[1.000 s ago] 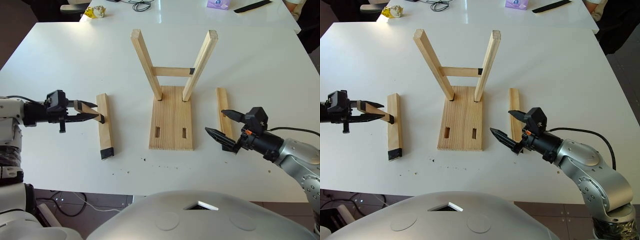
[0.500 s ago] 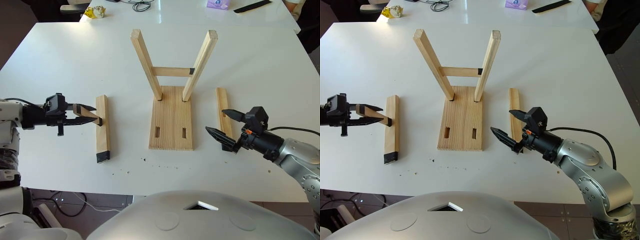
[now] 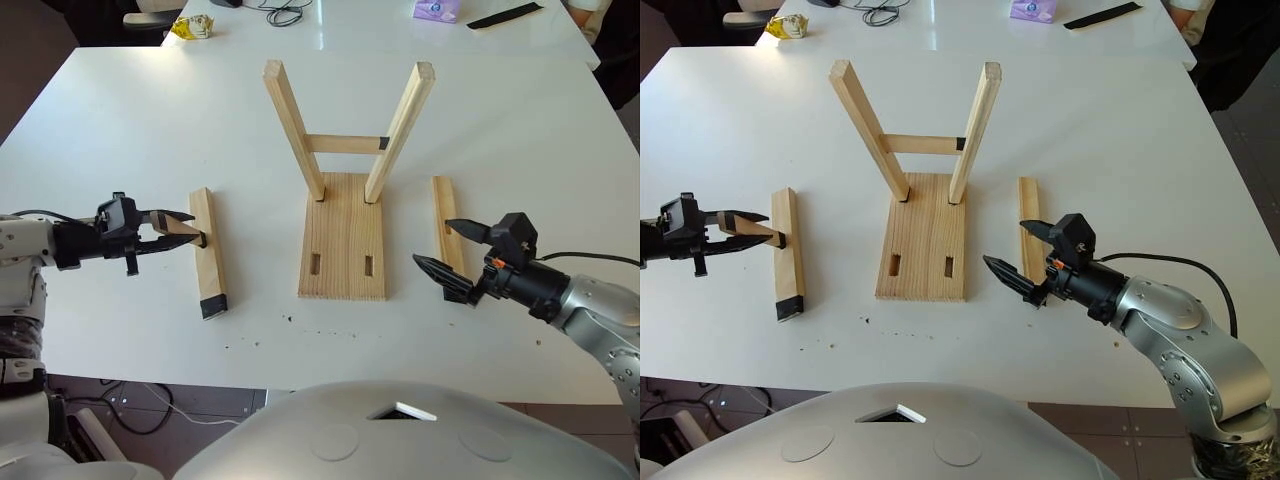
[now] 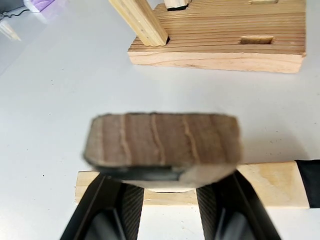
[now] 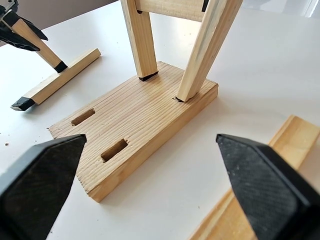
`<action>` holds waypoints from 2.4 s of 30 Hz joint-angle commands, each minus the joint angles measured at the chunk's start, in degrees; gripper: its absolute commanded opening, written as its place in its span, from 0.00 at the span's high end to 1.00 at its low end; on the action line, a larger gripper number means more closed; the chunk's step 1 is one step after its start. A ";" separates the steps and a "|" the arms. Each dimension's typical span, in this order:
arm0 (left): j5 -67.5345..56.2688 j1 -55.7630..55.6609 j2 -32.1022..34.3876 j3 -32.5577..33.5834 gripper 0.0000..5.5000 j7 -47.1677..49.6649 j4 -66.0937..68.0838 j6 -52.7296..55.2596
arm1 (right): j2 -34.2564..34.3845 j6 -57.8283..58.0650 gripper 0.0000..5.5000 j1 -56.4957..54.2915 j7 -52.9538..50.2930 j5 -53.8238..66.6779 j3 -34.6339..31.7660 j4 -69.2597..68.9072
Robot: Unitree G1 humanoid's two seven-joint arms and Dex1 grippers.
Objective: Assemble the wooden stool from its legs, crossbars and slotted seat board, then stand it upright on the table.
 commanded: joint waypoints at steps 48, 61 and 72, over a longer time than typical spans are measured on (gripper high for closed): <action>6.37 7.06 -8.67 -7.68 0.31 14.75 -5.34 8.09 | -4.58 2.83 0.12 -6.30 4.67 -1.45 -0.03 3.75; -4.03 6.95 -3.89 -1.28 0.28 7.37 -16.27 19.06 | -4.02 1.98 0.12 -6.55 4.74 -2.01 -0.57 3.92; -16.40 7.35 -1.11 9.81 0.28 6.81 -28.48 33.42 | -4.71 1.90 0.12 -7.68 5.88 -1.94 -1.06 4.43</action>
